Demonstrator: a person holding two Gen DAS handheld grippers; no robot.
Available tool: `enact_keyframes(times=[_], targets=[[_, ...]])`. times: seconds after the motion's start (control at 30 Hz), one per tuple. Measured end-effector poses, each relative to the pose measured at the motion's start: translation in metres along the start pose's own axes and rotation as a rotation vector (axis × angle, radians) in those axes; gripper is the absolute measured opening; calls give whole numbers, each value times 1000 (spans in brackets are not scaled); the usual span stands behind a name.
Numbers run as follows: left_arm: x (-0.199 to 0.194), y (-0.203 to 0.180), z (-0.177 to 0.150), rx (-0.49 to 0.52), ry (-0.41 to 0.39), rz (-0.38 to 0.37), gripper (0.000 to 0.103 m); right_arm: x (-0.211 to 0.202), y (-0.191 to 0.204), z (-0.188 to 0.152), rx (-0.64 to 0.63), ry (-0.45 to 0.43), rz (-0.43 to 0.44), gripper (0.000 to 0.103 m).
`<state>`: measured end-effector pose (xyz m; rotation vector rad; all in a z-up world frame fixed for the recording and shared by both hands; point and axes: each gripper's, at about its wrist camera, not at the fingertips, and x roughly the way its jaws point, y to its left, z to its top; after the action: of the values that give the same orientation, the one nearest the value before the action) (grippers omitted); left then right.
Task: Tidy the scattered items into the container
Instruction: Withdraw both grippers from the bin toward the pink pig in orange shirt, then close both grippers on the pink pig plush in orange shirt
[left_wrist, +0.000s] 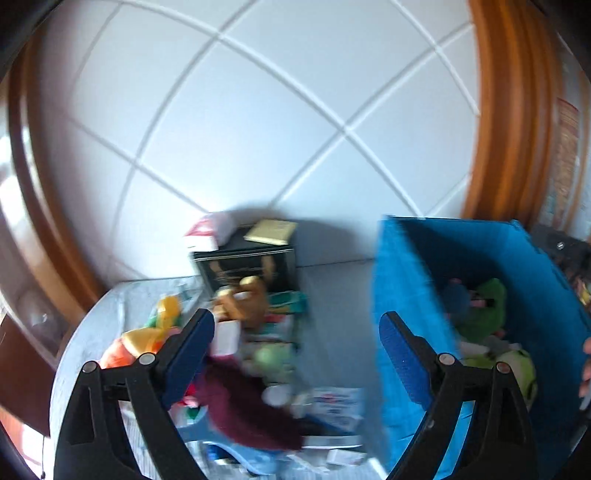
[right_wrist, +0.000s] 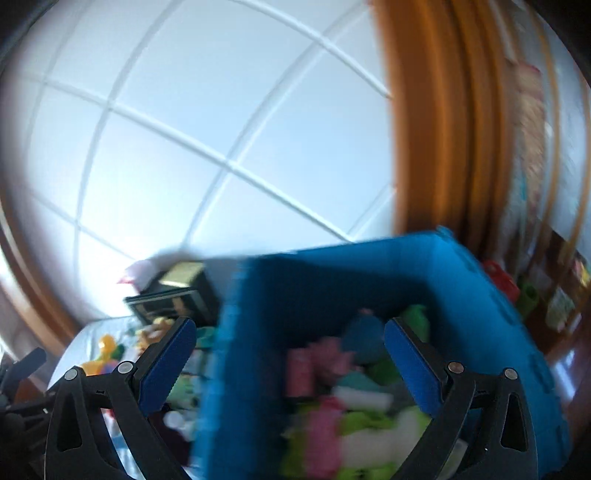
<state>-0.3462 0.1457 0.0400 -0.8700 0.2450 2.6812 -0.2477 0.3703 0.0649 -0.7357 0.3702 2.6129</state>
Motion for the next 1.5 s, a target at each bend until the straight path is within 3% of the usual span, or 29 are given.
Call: enact_keyframes(times=[0.3,0.4,0.57,0.67,0.83,1.1,1.2,1.33,1.5], targets=[[15,234,-68,-55,40,219,92,30,214,-56,-90,66,171,103],[31,303,-92,-82,84,251,92,46,273,-79,-97,93,200,103],[56,379,-131,-172,165,256,92,72,339,-123,-148,153,238,103],[74,407,-154,-204,196,258,92,91,368,-147,-217,189,244,103],[106,436,-191,-293,258,275,92,124,412,-189,-309,216,367,103],[166,465,-250,-388,320,302,92,192,474,-256,-305,342,503,103],[193,473,-266,-426,319,289,92,214,492,-280,-284,369,520,103],[228,479,-280,-403,333,288,92,251,522,-306,-289,440,533,103],[262,494,-293,-420,368,268,92,288,554,-321,-329,447,510,102]])
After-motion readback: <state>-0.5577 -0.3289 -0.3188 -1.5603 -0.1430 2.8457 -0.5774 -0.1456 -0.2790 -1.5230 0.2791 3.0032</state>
